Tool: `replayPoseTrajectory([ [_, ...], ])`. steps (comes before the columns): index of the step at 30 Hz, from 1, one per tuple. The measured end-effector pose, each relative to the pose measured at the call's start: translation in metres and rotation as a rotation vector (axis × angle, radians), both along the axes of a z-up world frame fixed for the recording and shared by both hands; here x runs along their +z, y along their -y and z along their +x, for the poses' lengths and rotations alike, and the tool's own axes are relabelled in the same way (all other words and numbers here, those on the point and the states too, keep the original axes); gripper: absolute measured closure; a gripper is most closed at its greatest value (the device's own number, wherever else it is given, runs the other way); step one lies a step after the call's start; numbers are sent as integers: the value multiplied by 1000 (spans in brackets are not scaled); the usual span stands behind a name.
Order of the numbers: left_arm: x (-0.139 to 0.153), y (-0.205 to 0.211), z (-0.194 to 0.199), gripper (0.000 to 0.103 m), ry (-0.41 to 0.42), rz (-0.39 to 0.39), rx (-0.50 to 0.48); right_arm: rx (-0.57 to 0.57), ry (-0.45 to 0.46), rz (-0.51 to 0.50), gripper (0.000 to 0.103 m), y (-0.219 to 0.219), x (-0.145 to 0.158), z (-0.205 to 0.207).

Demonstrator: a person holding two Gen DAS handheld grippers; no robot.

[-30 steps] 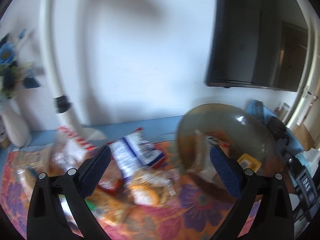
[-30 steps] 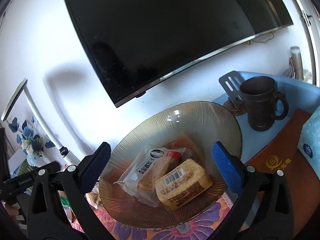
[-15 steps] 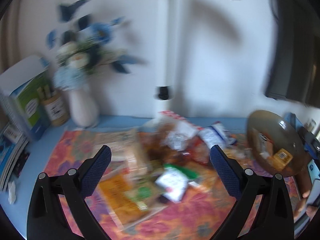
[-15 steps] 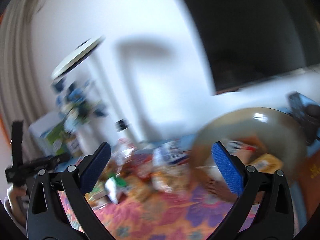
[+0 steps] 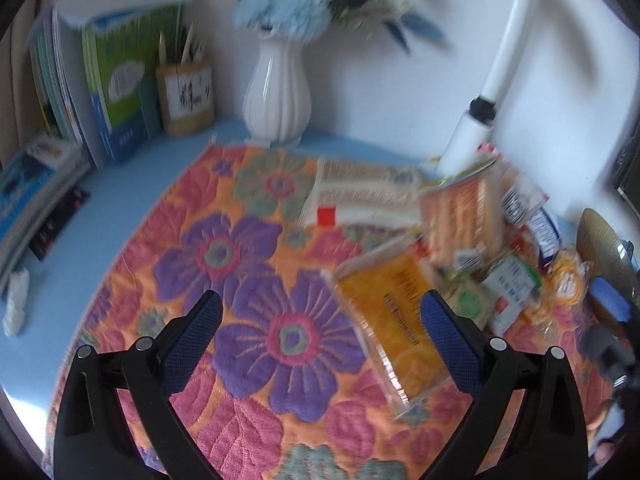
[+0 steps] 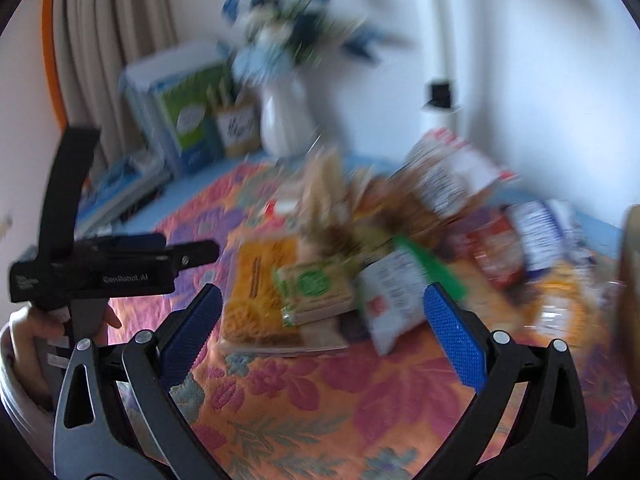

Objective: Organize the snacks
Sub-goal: 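Move both tools back to the snack pile, then grasp the green-labelled biscuit pack with the right tool and lift it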

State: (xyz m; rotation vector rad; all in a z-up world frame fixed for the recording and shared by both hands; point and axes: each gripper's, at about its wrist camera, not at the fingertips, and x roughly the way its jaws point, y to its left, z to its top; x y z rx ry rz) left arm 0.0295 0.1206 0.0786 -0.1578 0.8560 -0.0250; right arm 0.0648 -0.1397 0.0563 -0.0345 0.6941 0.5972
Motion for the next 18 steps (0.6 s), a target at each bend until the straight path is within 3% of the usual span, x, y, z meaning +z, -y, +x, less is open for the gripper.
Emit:
replayPoseTrajectory([
  [5, -20, -7, 6, 5, -33, -43, -28, 34, -116, -42, 20, -27, -25, 27],
  [10, -27, -6, 10, 5, -37, -71, -44, 31, -157, -26, 21, -37, -36, 40],
  [11, -27, -7, 10, 5, -35, -75, -45, 30, -164, -31, 28, -40, -38, 41],
  [12, -28, -7, 11, 5, -32, -80, -46, 18, -160, -43, 51, -40, -38, 42],
  [18, -31, -8, 13, 5, -35, -93, -46, -27, -144, 13, 52, -23, -33, 29],
])
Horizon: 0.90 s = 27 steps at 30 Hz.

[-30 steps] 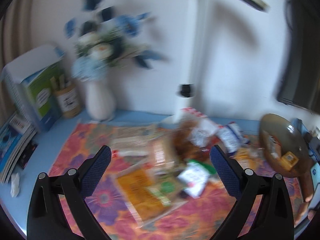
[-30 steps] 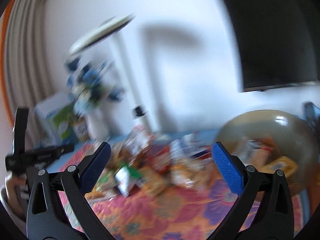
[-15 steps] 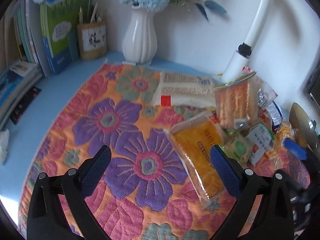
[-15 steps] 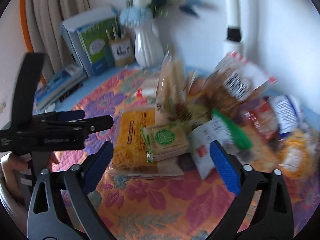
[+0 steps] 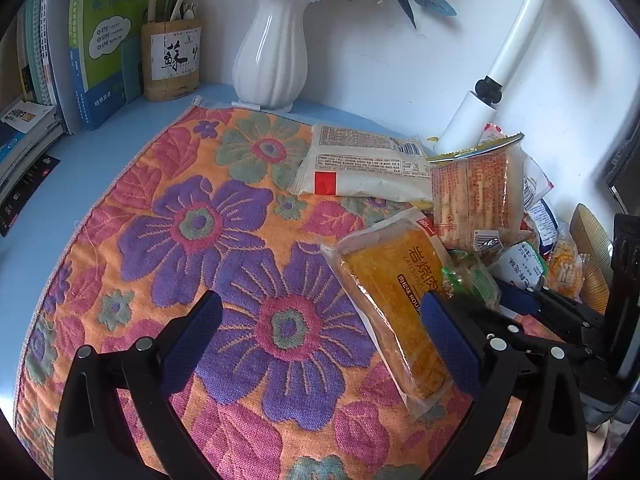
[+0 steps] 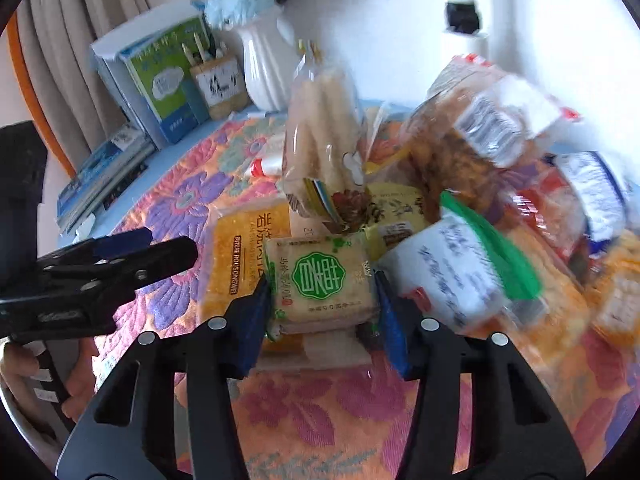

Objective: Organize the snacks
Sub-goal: 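Grasp the green-labelled biscuit pack with the right tool and lift it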

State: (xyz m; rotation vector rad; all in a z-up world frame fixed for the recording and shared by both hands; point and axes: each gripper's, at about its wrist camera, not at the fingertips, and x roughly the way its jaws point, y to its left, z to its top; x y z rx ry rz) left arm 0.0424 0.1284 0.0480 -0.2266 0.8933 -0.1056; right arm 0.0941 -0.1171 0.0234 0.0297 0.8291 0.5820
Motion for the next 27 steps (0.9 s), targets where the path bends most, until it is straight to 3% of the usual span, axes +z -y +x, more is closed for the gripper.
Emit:
replayPoseTrajectory([
  [2, 2, 2, -2, 5, 6, -1, -6, -17, 28, 49, 52, 15, 11, -15],
  [7, 4, 15, -3, 5, 7, -22, -20, -120, 118, 61, 52, 58, 30, -43],
  [14, -4, 64, 5, 5, -23, -62, -5, -281, 133, 63, 52, 118, 15, -60],
  [19, -17, 95, 11, 5, -50, 38, 45, -378, 128, 94, 52, 140, 2, -59],
  [23, -27, 102, 12, 5, -49, 74, 70, -429, 130, 85, 51, 151, -1, -61],
  [27, -31, 112, 11, 5, -40, 138, 75, -491, 64, 80, 51, 159, -11, -58],
])
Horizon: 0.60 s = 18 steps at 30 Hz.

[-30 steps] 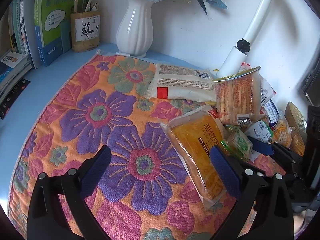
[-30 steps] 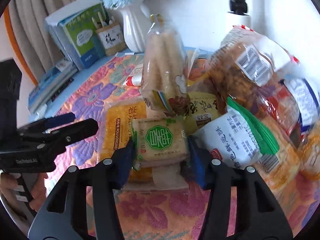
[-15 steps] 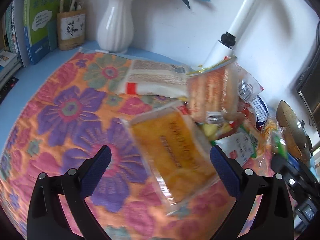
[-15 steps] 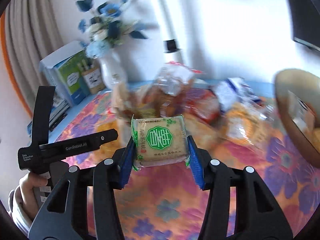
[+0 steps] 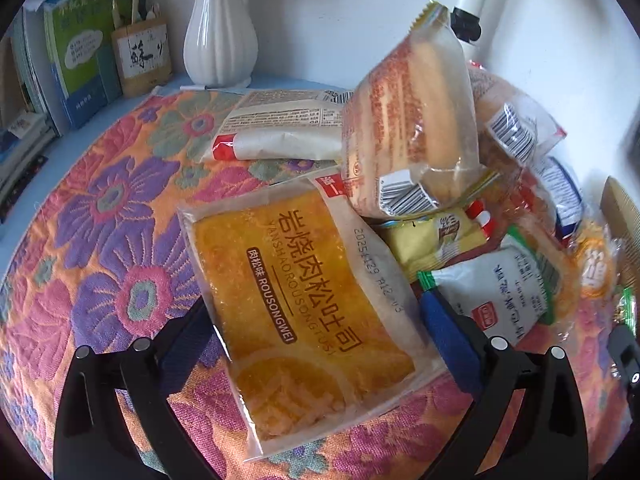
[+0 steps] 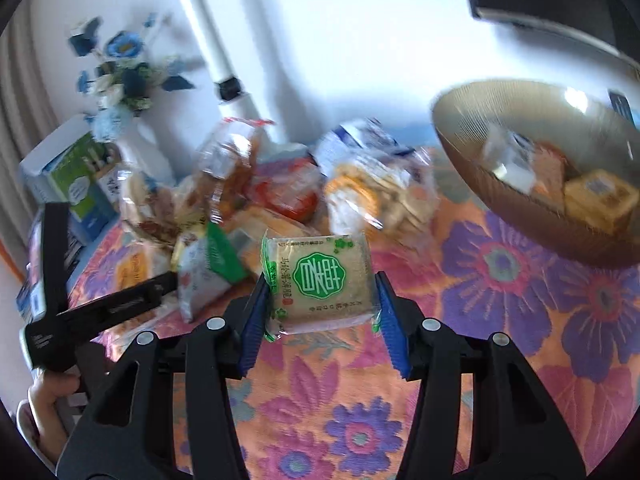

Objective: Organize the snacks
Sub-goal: 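Grasp the green-labelled biscuit pack with the right tool and lift it, then hold the biscuit pack in the right tool while the left tool grips the orange pork-floss toast bag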

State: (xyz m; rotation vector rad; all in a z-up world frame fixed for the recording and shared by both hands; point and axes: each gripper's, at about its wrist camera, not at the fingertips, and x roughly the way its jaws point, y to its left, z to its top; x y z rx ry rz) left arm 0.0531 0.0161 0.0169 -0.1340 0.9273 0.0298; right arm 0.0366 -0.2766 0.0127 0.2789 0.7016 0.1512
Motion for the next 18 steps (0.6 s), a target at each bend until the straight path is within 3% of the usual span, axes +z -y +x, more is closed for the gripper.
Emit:
replayPoseTrajectory([
  [8, 1, 0, -2, 5, 2, -1, -2, -44, -100, 133, 50, 24, -18, 4],
  [18, 0, -3, -1, 5, -1, 9, -4, -41, -113, 129, 48, 24, -20, 2],
])
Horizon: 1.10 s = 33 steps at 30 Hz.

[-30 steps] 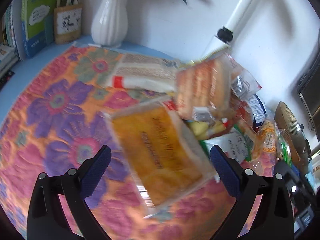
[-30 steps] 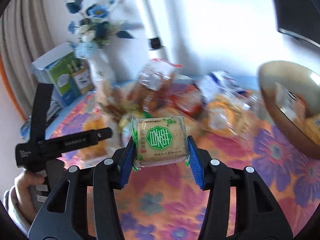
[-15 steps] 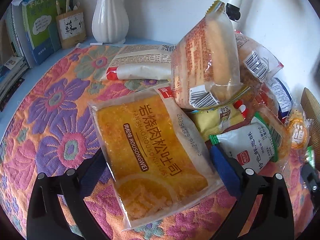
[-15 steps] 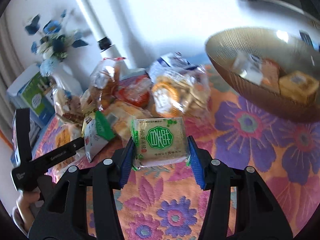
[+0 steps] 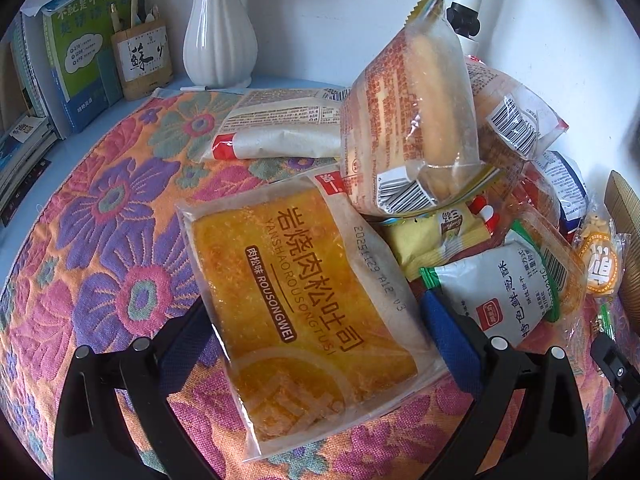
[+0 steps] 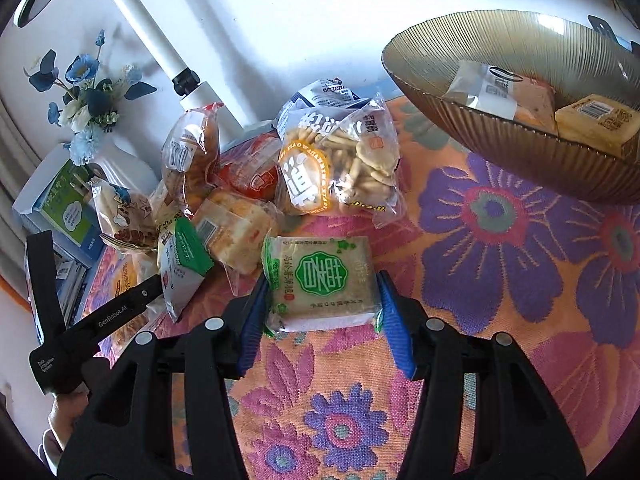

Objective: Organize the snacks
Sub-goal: 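Hold the biscuit pack in the right tool while the left tool grips the orange pork-floss toast bag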

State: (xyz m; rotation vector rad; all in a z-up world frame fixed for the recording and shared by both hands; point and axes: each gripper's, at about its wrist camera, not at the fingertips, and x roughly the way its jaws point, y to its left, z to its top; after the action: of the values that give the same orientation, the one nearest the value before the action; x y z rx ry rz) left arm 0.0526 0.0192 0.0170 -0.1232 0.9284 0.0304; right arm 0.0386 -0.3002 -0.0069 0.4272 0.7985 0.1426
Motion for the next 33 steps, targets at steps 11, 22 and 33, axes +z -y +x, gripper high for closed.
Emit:
replayPoseTrajectory([
  [11, 0, 0, 0, 5, 0, 0, 0, 0, 0, -2, 48, 0, 0, 0],
  [22, -1, 0, 0, 5, 0, -1, 0, 0, 0, -3, 48, 1, 1, -2],
  [33, -1, 0, 0, 5, 0, -1, 0, 0, 3, 3, 48, 0, 0, -1],
])
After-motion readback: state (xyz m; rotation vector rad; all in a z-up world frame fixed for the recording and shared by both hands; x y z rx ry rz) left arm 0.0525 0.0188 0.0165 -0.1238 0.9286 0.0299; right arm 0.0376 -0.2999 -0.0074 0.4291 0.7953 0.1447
